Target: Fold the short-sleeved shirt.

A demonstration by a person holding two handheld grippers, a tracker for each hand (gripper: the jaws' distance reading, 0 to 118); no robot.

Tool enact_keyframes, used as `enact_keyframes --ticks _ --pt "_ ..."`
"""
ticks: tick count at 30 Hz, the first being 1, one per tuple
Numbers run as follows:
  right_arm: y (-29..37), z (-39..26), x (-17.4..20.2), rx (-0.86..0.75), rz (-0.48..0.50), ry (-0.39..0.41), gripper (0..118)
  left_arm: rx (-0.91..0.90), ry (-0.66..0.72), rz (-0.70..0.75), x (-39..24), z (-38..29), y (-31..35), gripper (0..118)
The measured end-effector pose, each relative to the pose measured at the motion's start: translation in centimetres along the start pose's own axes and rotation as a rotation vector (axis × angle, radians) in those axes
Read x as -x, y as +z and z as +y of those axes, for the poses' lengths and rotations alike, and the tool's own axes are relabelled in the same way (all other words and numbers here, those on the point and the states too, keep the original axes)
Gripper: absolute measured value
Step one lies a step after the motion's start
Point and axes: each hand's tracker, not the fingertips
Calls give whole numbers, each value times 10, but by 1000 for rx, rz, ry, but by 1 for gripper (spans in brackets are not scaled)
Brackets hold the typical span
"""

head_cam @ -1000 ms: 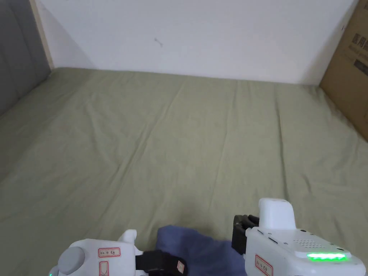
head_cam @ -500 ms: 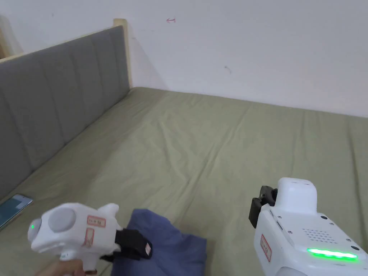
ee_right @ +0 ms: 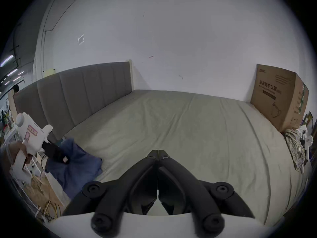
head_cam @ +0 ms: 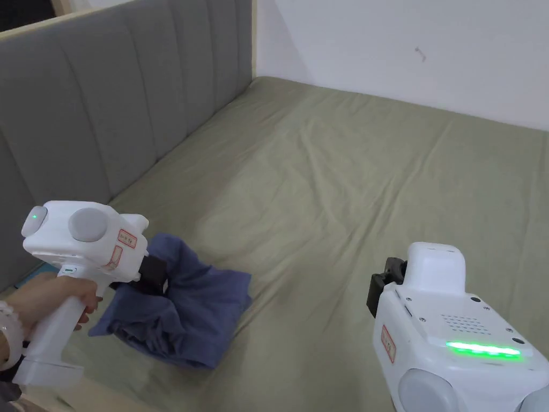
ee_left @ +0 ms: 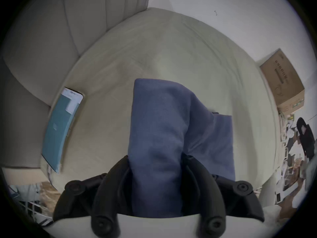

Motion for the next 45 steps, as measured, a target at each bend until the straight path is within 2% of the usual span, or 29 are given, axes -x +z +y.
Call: enact_keyframes --ticks 1,2,3,4,5,6,12,13,14,15,16,17,18,19,24,27,30,36,40,45 --pt "-2 0 1 6 3 2 1 -7 12 -3 1 1 1 68" --pt "-4 -1 1 13 8 1 1 -25 15 18 2 3 0 82" --pt "-5 -2 0 22 14 -1 1 -66 4 98 0 3 1 89" --pt "-6 -3 -1 28 18 -1 1 -87 -3 142 -2 2 1 89" --pt "-7 -5 -2 30 20 -1 1 -97 -6 158 -3 2 4 103" --pt "-8 -6 -2 33 20 2 1 -100 2 138 -3 1 6 109" --pt "-4 -10 -11 58 15 1 1 -136 43 62 -32 -15 33 109" --pt "-2 -10 -14 61 16 -3 1 -150 55 34 -40 -20 39 101" --pt "-1 -9 -16 62 18 -4 1 -168 54 4 -47 -25 44 83" --pt "3 -9 -19 61 17 -5 1 -169 45 -15 -59 -30 49 59" --pt "6 -9 -22 59 16 -5 1 -177 29 -8 -72 -36 53 23" --pt "9 -8 -25 57 16 -6 1 -186 -9 3 -85 -41 55 8" --pt "12 -8 -29 53 15 -12 1 -198 -54 32 -98 -49 57 7" --pt "16 -8 -33 50 17 -20 1 -213 -83 41 -113 -56 59 0" --pt "37 -7 -60 50 13 -38 1 -310 -138 88 -174 -83 74 0" --pt "52 -6 -82 47 7 -73 1 -436 -153 172 -216 -102 94 0" --pt "71 -4 -105 15 -20 -107 1 -613 -228 175 -260 -124 112 0" --pt "110 14 -147 -47 -81 -109 1 -766 -274 153 -333 -140 144 0" --pt "138 32 -172 -115 -130 -91 1 -846 -271 63 -366 -141 166 0" --pt "174 53 -196 -218 -212 -83 1 -937 -311 61 -396 -148 189 0"
